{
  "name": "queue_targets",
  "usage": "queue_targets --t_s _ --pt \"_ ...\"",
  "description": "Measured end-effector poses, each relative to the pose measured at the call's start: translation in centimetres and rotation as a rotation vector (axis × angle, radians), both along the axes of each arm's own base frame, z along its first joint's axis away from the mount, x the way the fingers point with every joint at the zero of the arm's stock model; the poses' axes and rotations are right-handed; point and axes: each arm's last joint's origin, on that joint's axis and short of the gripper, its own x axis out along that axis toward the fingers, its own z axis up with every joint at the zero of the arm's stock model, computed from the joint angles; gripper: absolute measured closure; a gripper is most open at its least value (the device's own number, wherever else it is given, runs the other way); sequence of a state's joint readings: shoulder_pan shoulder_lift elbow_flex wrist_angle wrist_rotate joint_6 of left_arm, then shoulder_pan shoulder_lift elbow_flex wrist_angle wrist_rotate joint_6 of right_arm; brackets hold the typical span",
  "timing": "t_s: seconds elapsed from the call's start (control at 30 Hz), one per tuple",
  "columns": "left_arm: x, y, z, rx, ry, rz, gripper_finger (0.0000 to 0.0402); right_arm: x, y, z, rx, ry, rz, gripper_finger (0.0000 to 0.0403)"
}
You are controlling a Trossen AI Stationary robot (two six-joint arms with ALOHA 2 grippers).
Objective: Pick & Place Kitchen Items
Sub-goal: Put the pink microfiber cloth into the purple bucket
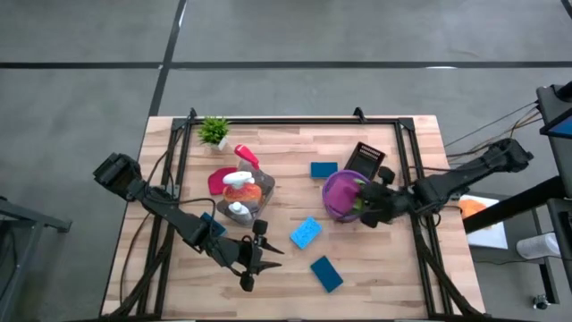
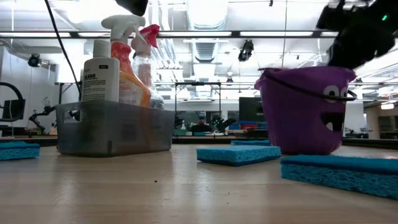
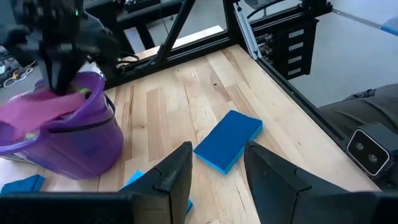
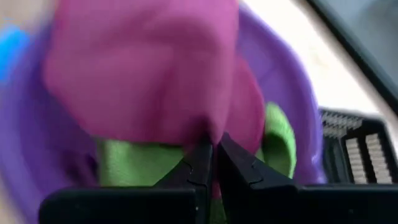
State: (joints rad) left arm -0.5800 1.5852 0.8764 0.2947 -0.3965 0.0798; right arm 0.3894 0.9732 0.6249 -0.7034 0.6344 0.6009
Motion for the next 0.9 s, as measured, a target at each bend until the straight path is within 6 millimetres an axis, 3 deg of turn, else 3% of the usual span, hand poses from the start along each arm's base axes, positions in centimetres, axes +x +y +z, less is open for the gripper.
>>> queue_targets --t_s 0.27,0.7,0.8,0.9 --pt "0.0 0.0 -0.1 0.005 0.009 0.000 0.0254 2.3 -0.3 -0.7 0.003 0.188 -0.037 0.0385" --pt "-0.1 0.0 -0.2 0.009 0.017 0.000 0.0254 4.8 0.5 3.4 -0.003 0.206 -0.036 0.0383" --pt "-0.1 0.1 -0.2 0.011 0.020 0.000 0.0254 4.9 0.5 3.7 -0.004 0.210 -0.039 0.0362" --pt "-0.1 0.1 -0.2 0.012 0.020 0.000 0.0254 4.7 0.4 3.6 -0.009 0.229 -0.046 0.0311"
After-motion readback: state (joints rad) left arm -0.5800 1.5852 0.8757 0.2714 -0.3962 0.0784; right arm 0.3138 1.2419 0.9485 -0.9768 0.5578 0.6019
